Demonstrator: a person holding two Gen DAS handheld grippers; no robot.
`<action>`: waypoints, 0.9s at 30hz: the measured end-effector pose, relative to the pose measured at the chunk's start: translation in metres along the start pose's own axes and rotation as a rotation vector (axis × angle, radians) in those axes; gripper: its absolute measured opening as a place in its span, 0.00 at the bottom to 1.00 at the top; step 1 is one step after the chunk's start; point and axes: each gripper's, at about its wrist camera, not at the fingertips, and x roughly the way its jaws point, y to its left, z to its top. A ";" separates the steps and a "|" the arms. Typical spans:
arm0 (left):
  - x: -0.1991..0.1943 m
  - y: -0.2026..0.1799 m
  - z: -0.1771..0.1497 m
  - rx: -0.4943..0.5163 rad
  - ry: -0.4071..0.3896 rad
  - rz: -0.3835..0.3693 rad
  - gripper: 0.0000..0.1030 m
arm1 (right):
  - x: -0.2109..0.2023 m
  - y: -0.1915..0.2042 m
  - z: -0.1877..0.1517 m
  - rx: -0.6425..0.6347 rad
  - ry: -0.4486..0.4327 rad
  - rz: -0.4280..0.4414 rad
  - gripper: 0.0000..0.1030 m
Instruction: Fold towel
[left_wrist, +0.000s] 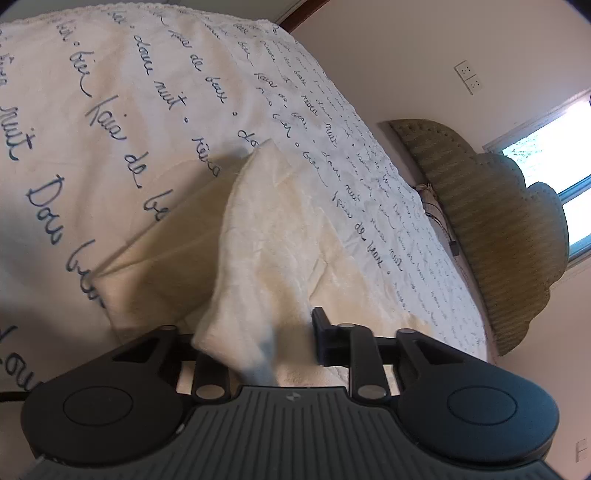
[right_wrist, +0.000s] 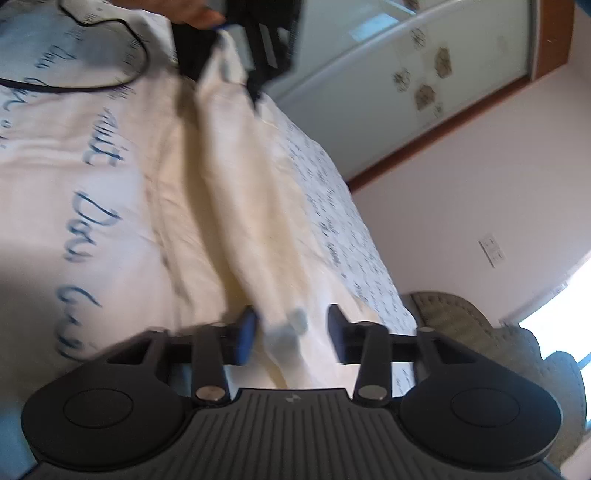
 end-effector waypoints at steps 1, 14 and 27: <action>-0.002 0.000 -0.002 0.024 -0.010 0.006 0.18 | 0.002 -0.005 -0.003 0.001 0.025 -0.020 0.49; -0.010 -0.017 -0.009 0.236 -0.083 0.061 0.13 | 0.030 -0.027 -0.063 -0.223 0.349 -0.133 0.05; -0.004 -0.020 -0.029 0.484 -0.110 0.183 0.15 | -0.027 0.011 -0.064 -0.113 0.368 -0.095 0.04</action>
